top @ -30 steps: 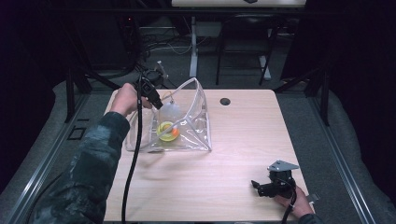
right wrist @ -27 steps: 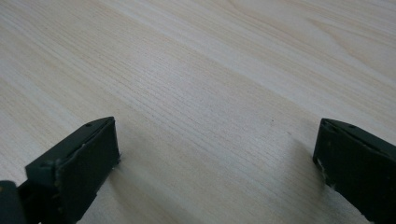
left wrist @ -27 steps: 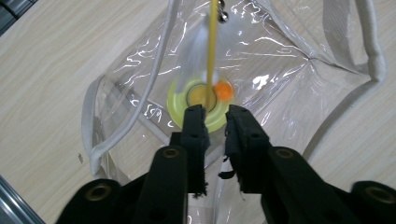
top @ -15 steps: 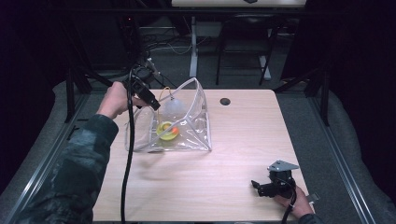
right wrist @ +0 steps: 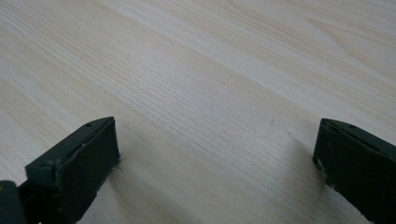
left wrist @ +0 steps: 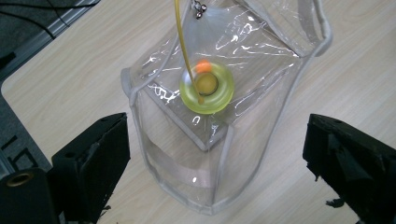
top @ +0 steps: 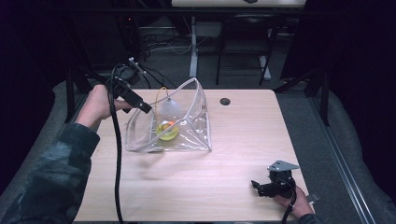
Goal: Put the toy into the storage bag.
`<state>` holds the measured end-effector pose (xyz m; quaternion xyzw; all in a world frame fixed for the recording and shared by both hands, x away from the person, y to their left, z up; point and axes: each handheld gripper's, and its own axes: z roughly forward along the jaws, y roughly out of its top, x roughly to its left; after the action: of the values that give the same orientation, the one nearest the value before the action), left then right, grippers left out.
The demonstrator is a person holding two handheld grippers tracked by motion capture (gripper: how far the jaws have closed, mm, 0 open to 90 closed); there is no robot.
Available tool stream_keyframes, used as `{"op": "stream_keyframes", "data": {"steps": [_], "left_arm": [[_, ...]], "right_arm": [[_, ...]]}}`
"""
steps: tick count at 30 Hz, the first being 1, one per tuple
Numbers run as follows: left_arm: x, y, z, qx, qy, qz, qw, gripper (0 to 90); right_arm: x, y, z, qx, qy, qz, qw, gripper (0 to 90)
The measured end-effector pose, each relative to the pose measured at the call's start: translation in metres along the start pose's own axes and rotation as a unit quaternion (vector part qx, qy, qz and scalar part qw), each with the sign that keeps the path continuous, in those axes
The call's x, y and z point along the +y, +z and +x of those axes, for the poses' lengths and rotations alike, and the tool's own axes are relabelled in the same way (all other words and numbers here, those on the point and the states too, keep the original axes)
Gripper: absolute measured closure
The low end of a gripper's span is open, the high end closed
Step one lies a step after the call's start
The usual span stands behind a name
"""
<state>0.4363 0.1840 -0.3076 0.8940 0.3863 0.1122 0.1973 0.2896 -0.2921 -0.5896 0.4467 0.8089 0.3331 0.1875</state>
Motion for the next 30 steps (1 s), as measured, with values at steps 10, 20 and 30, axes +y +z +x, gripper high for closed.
{"op": "stream_keyframes", "data": {"steps": [10, 20, 30], "left_arm": [[-0.032, -0.019, 0.001, 0.009, -0.009, -0.012, 0.9998, 2.1], [-0.068, -0.020, 0.005, 0.013, -0.026, -0.020, 0.9994, 0.0], [-0.102, -0.001, 0.007, 0.016, -0.042, -0.019, 0.9988, 0.0]], "right_arm": [[0.000, 0.000, 0.000, 0.000, 0.000, 0.000, 1.0000, 0.0], [0.000, 0.000, 0.000, 0.000, 0.000, 0.000, 1.0000, 0.0], [0.000, 0.000, 0.000, 0.000, 0.000, 0.000, 1.0000, 0.0]]}}
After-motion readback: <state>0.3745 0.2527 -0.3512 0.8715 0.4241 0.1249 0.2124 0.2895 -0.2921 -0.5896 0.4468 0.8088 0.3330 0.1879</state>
